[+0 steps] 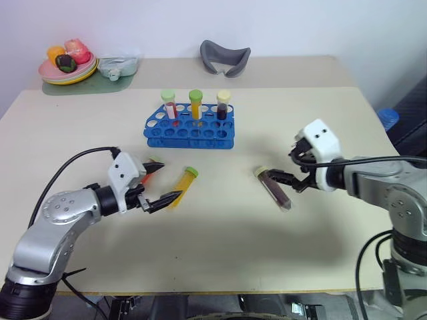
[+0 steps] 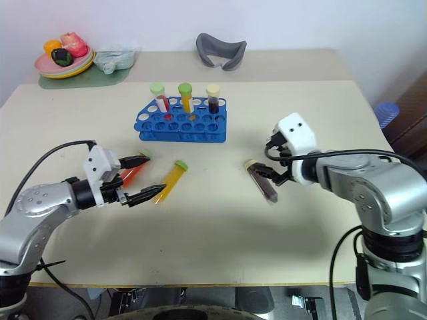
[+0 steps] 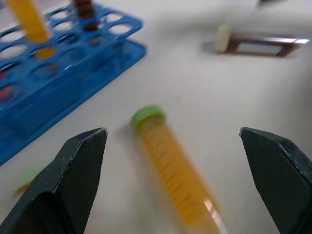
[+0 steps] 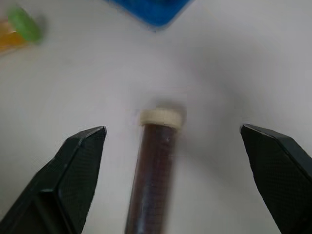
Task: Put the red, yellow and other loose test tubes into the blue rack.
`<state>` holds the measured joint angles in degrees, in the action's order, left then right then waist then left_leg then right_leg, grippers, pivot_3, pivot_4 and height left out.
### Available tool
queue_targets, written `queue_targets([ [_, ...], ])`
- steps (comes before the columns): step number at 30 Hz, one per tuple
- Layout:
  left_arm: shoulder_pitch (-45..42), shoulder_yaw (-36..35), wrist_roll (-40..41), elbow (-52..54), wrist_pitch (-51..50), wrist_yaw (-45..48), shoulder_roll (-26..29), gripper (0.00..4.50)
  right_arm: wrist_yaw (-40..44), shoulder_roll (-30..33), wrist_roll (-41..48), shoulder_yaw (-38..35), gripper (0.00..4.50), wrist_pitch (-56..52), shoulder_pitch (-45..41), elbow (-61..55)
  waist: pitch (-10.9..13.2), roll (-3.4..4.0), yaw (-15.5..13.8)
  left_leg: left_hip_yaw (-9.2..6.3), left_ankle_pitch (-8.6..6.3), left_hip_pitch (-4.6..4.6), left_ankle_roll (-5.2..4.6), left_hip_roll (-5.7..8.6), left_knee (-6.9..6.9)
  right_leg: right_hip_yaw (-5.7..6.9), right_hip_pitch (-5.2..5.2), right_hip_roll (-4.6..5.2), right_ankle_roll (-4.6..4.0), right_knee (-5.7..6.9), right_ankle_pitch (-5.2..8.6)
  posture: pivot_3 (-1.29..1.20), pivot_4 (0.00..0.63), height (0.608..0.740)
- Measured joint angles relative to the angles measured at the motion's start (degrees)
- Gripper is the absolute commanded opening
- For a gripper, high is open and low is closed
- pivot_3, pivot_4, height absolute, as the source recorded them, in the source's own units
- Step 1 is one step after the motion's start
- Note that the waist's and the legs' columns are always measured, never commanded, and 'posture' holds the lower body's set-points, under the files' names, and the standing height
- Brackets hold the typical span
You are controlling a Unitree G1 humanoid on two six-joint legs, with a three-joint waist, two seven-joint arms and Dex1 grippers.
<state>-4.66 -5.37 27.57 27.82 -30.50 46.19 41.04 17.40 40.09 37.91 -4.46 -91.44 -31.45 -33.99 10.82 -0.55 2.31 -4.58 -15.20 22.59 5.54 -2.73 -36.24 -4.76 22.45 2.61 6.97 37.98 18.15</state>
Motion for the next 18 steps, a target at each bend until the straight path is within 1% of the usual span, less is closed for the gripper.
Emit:
queue_targets([
  [3,-0.6,2.2,-0.8,-0.9,0.4,0.3,-0.5,4.47,-7.0,-0.3,4.3,2.2,4.5,-0.7,-0.5,1.8,0.0,0.0,0.1,0.0,0.0,0.29,0.0,0.01,-0.01,0.01,0.25,0.03,0.01,-0.01,0.0,0.0,0.15,0.74],
  [7,-0.2,4.7,-2.1,-1.2,1.9,0.5,-1.8,4.47,-17.3,0.4,14.9,6.2,4.5,-0.7,-4.8,9.6,0.0,0.0,0.5,0.0,0.01,0.25,-0.01,-0.01,-0.02,0.0,0.28,0.0,0.0,0.09,-0.01,0.0,0.15,0.74],
  [11,0.9,5.1,-2.3,-0.7,2.4,-0.1,-2.7,4.47,-27.5,1.1,26.4,9.9,4.5,-0.7,-9.4,18.8,0.0,0.0,0.4,0.0,0.01,0.28,-0.02,-0.01,-0.04,0.0,0.29,0.0,0.0,0.08,-0.01,0.0,0.15,0.74],
  [14,3.2,5.3,-2.3,0.8,2.4,-0.5,-3.0,4.47,-35.0,1.8,34.6,14.1,4.5,-0.7,-13.2,26.7,0.0,0.0,0.3,0.0,0.01,0.37,-0.02,-0.01,-0.05,0.0,0.36,0.01,0.0,0.07,-0.01,0.0,0.15,0.74],
  [18,4.5,5.6,-2.2,3.0,2.3,-1.5,-3.1,4.47,-42.0,3.4,42.1,19.0,4.5,-0.7,-17.4,32.3,0.0,0.0,0.3,-0.02,0.01,0.49,-0.02,0.0,-0.1,0.02,0.44,0.01,0.0,0.08,-0.01,0.0,0.15,0.74],
])
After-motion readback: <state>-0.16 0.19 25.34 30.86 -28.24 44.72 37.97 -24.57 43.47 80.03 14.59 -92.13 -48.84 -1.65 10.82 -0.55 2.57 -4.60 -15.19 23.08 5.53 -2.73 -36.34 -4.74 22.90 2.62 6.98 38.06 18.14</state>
